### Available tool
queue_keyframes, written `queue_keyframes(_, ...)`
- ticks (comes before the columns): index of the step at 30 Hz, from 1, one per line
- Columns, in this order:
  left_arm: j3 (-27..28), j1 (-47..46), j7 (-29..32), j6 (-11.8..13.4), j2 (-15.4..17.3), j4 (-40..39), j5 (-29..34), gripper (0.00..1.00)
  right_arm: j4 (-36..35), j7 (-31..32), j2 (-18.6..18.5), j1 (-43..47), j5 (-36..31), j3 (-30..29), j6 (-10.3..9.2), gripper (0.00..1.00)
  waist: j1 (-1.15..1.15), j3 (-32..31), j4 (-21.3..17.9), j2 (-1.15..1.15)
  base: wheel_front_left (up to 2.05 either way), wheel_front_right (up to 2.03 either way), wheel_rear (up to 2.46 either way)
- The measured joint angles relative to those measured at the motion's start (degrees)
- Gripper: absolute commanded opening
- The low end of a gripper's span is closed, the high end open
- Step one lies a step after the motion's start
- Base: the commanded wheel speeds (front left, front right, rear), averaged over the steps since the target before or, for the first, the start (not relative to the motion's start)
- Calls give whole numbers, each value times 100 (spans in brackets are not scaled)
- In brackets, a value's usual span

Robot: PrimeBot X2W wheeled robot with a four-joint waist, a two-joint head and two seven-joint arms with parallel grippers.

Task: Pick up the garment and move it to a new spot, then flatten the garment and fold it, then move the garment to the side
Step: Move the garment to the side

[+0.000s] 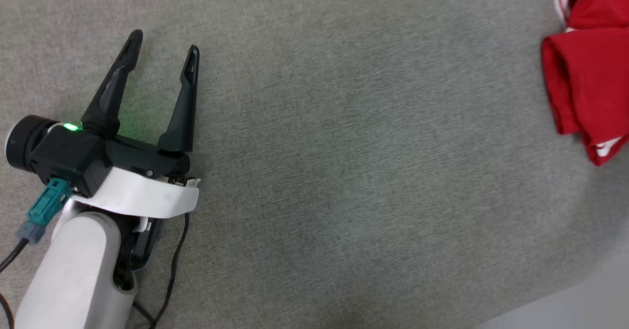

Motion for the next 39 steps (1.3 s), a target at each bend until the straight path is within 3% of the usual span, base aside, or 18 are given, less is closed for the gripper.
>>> queue_keyframes(2, 1, -53, 16, -1, 18, -51, 13, 100, 87, -194, 146, -37, -165, -201, -1, 0, 0, 144, 47, 0, 0, 0, 0)
queue_keyframes(3, 2, -77, 18, -3, 22, -71, 13, 100, 145, -294, 215, -53, -285, -304, 0, 13, 0, 202, 74, 0, 0, 0, 0)
queue_keyframes(4, -1, -90, 18, -7, 32, -79, 13, 100, 210, -371, 275, -58, -385, -394, -1, 61, 0, 245, 100, 0, 0, 0, 0)
queue_keyframes(5, -2, -91, 16, -8, 36, -80, 13, 100, 271, -449, 320, -58, -485, -476, -1, 100, 0, 271, 129, 0, 0, 0, 0)
queue_keyframes(14, -75, 70, -213, 2, -65, 236, -79, 100, 338, -1173, 426, -13, -1076, -845, 0, 100, 0, -131, 176, 0, 0, 0, 0)
queue_keyframes(20, -108, 464, -425, 108, -322, 664, -220, 100, 111, -1615, 348, 507, -748, -332, -1, 100, -1, -800, 180, 0, 0, 0, 0)
queue_keyframes(24, -85, 925, -524, 259, -530, 1036, -356, 100, -233, -1833, 325, 1199, -344, 328, 0, 100, -1, -1489, 245, 0, 0, 0, 0)
queue_keyframes(39, 83, 1796, -667, 483, -870, 1812, -579, 100, -1864, -2319, 1234, 3293, 427, 1788, -1, 100, -2, -3048, 1020, -1, 0, 0, 0)
